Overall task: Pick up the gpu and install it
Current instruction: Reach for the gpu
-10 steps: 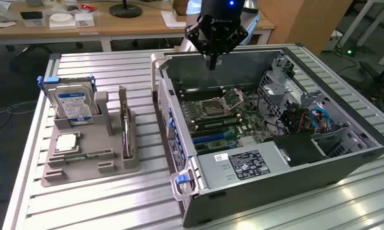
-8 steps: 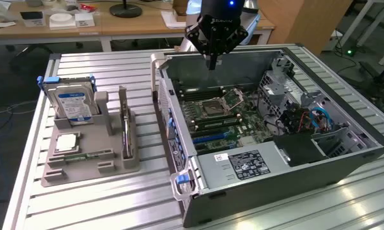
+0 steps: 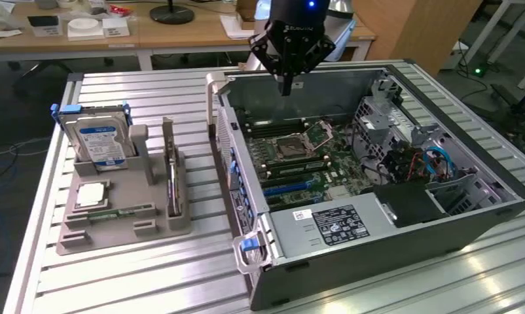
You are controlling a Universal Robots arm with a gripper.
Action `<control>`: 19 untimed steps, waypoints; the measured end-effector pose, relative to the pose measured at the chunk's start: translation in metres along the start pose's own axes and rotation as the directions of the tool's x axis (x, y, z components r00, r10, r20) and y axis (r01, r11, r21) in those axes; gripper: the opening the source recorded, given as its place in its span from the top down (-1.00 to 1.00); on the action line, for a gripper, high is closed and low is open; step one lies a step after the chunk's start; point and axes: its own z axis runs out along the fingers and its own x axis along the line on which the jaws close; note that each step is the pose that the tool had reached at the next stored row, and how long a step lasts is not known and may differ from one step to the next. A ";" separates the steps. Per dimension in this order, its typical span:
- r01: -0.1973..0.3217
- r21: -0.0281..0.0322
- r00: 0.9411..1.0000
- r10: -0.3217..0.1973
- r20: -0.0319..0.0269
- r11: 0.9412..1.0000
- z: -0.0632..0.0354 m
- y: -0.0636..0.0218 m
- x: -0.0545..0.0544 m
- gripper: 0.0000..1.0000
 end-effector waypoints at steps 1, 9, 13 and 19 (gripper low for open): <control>0.000 0.000 1.000 0.000 0.000 1.000 0.0000 -0.0001 0.002 0.80; 0.000 0.000 1.000 0.000 0.000 1.000 -0.0004 -0.0013 0.017 0.80; 0.000 0.000 1.000 0.000 0.000 1.000 -0.0007 -0.0020 0.025 0.80; 0.000 0.000 1.000 0.000 0.000 1.000 -0.0010 -0.0029 0.037 0.80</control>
